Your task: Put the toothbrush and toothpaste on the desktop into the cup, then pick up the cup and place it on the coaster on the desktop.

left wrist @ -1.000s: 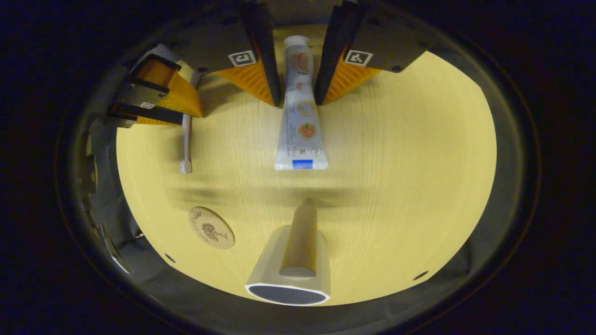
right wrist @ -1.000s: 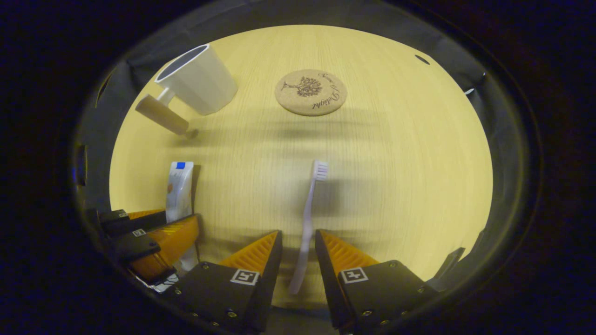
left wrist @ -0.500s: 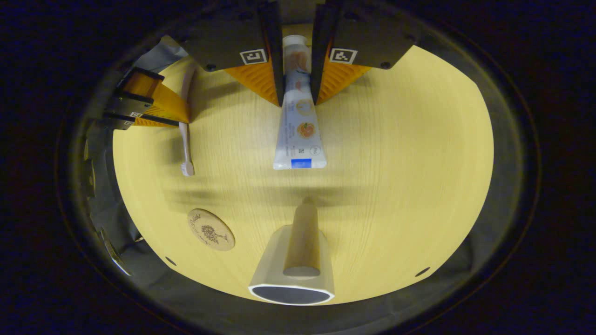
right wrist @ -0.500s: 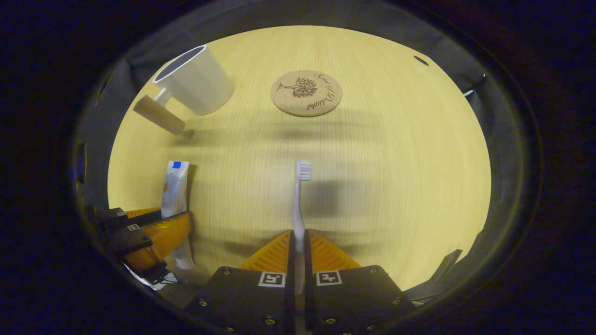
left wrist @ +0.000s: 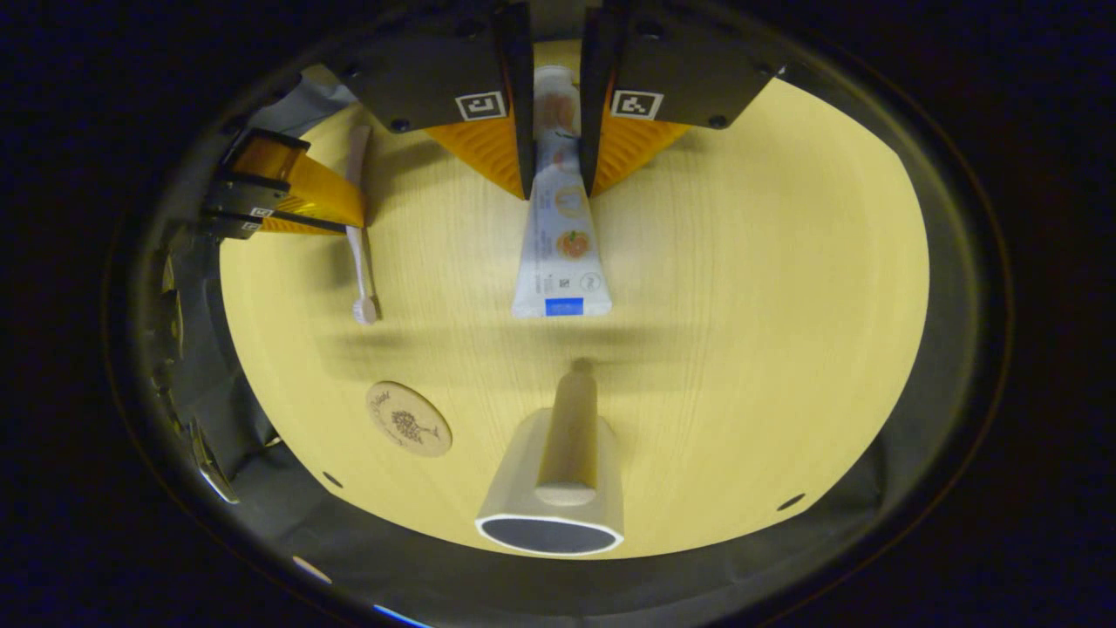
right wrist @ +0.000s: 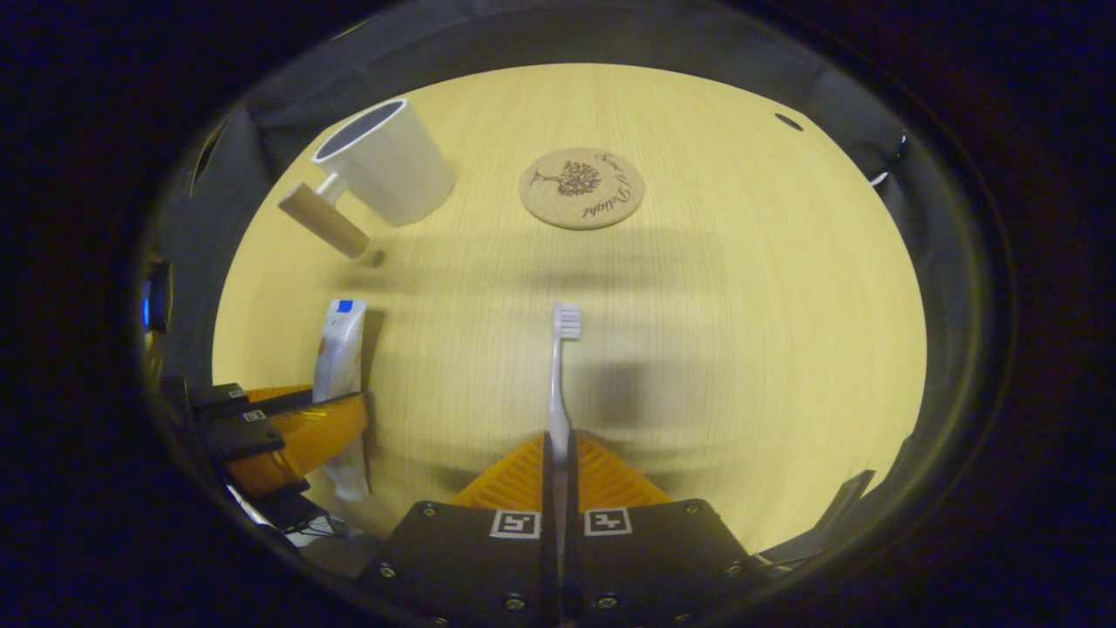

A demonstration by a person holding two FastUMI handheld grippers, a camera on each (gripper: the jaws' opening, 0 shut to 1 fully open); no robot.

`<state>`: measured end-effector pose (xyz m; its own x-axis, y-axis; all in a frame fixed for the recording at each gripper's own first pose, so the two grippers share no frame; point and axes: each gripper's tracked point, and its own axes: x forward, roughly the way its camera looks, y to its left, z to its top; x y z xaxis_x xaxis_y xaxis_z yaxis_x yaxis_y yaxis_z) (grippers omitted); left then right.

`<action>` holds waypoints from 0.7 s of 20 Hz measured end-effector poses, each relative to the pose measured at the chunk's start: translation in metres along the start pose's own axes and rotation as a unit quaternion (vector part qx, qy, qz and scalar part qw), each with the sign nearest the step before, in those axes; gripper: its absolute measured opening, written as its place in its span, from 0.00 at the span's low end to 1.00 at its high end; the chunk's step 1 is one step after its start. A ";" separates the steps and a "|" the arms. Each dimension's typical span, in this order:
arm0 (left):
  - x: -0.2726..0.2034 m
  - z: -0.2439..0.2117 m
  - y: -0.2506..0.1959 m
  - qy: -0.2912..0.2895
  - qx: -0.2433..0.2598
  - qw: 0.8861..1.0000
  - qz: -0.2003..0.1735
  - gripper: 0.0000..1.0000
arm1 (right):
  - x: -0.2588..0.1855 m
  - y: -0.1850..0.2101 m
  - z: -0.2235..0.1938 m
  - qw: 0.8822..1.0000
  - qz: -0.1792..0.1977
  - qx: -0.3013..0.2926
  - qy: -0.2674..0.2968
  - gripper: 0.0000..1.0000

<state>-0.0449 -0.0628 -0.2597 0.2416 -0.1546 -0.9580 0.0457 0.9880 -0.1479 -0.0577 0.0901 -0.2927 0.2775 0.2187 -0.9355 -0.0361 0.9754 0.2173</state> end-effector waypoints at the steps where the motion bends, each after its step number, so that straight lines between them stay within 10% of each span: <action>1: -0.003 0.002 0.000 -0.010 -0.003 1.000 0.000 0.30 | -0.004 0.002 0.002 1.000 0.005 -0.001 -0.011 0.04; 14: -0.070 0.062 0.027 -0.203 -0.032 0.979 0.016 0.29 | -0.078 0.028 0.072 0.969 0.098 -0.023 -0.224 0.04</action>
<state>-0.0005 -0.0261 -0.1814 0.6070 -0.1022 -0.7881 -0.0252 0.9887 -0.1477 -0.0115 0.0985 -0.1934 0.6500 0.3756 -0.6606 -0.1694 0.9191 0.3559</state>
